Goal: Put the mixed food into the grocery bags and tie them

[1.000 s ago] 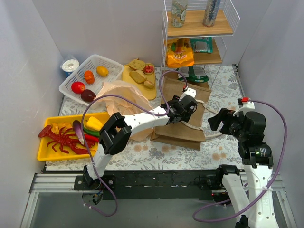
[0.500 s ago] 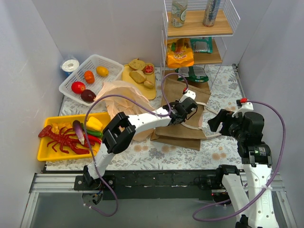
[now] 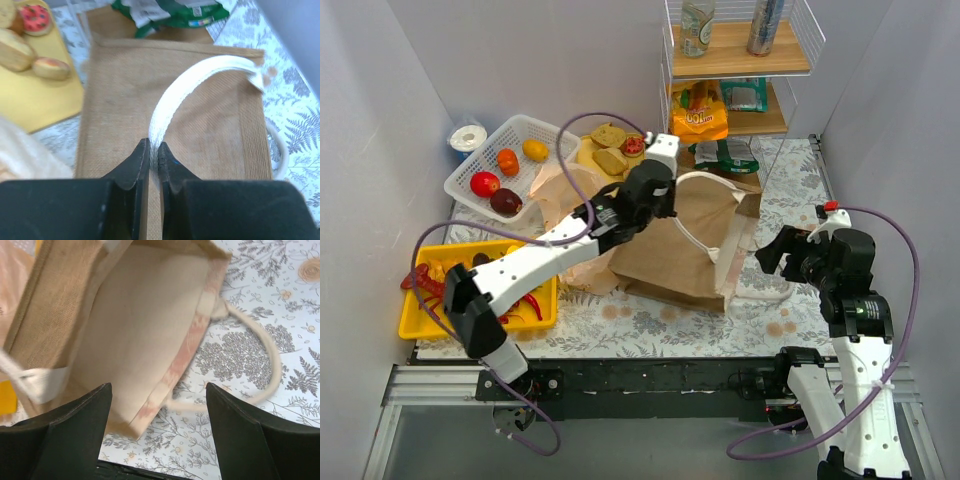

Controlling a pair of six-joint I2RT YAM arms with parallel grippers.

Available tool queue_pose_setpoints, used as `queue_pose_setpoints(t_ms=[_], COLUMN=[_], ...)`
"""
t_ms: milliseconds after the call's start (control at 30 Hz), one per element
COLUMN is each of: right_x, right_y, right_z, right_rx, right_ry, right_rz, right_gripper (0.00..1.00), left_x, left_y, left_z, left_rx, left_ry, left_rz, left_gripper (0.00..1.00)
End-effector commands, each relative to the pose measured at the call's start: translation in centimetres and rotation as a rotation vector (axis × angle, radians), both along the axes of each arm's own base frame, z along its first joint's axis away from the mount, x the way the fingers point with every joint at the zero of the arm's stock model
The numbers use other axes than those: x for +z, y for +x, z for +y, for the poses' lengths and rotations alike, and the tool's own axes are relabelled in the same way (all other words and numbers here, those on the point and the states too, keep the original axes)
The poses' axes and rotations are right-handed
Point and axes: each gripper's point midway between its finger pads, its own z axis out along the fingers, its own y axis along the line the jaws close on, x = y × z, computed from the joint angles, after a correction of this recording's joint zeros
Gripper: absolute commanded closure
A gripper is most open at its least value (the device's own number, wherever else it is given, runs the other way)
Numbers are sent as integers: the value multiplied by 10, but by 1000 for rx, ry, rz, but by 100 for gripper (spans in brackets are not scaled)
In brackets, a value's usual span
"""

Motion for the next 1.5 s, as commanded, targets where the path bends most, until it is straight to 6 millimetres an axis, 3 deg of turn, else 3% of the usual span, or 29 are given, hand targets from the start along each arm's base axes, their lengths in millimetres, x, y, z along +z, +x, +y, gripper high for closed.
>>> queue_pose_setpoints(t_ms=[0,67,133,267,433,567,767,933,1267,1333,1400,1433,1467], right_x=[48,56,55,25,4,-11,-46,-58,-80,-90,-93,-92,-91], right_y=[4,4,4,5,1,1,13,29,51,55,60,61,61], right_z=[14,23,28,37,50,62,64,66,98,102,107,110,111], right_rx=[53,92,117,139,180,210,200,203,266,269,289,304,311], right_ry=[62,101,123,181,271,365,383,397,376,368,375,376,372], right_rz=[-119,-139,-133,-47,-19,9,68,78,122,149,155,155,156], right_gripper=[16,16,16,18,18,20,23,25,26,34,48,56,74], left_x=[36,58,61,71,77,76,72,72,65,63,63,62,61], left_y=[-6,-6,-6,-10,-10,-8,-6,-4,1,1,1,1,0], left_z=[50,74,90,110,125,129,133,135,142,144,146,146,147], left_rx=[33,58,63,86,111,117,119,119,136,143,144,144,144], left_ry=[-73,-117,-124,-118,-95,-75,-58,-57,-42,-43,-48,-47,-46], left_rz=[-34,-65,-68,-91,-117,-126,-130,-134,-142,-138,-140,-139,-134], left_gripper=[100,100,100,100,100,100,100,100,100,100,100,100,100])
